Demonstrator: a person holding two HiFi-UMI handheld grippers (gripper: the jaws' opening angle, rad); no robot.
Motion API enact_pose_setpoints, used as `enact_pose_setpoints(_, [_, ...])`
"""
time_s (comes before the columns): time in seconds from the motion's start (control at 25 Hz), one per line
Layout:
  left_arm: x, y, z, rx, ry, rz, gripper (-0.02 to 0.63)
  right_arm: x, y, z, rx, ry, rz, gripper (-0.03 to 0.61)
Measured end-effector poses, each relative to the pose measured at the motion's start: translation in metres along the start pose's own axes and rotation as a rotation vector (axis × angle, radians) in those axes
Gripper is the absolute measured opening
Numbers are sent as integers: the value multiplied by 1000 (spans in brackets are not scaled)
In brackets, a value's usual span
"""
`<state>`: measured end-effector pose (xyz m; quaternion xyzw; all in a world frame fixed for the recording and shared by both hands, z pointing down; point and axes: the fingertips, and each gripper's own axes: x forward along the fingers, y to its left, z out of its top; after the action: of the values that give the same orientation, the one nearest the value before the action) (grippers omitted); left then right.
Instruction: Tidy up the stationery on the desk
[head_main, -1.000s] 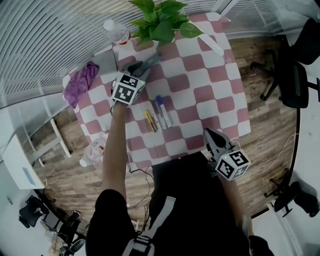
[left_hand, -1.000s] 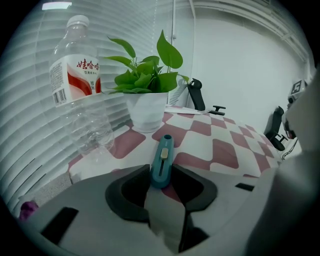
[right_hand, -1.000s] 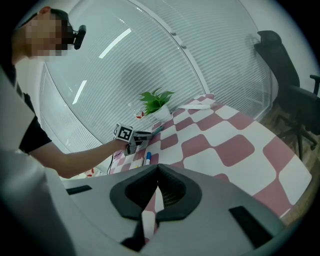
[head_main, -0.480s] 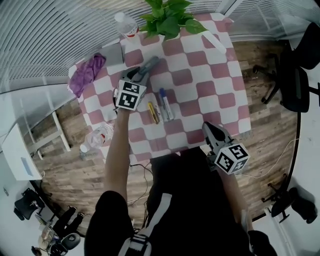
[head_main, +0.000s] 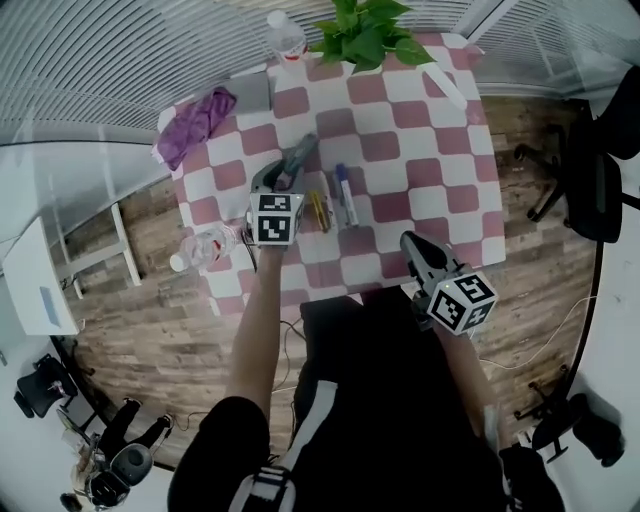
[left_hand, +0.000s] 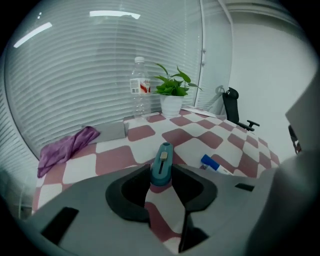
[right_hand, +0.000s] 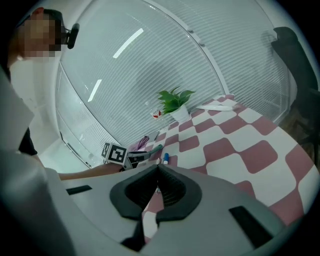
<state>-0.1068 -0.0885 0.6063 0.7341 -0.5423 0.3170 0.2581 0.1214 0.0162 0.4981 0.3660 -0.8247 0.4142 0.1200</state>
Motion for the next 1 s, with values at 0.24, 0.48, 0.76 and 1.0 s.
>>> enact_pose_setpoints(0.24, [-24,-1,-31,-155,15,103,156,4,12,1,-29,14,28,21])
enact_pose_setpoints(0.48, [-43,-15,-65,-244,46,188,155,10,26,7,-66,26,51,21])
enact_pose_setpoints(0.76, [-59,-29,-90,-490,26,261,156,21,37,11,-88,42,82,21])
enact_pose_setpoints(1.0, [-73,-39,-92,-544,-3,336,156,24,45,2,-102,64,102,21])
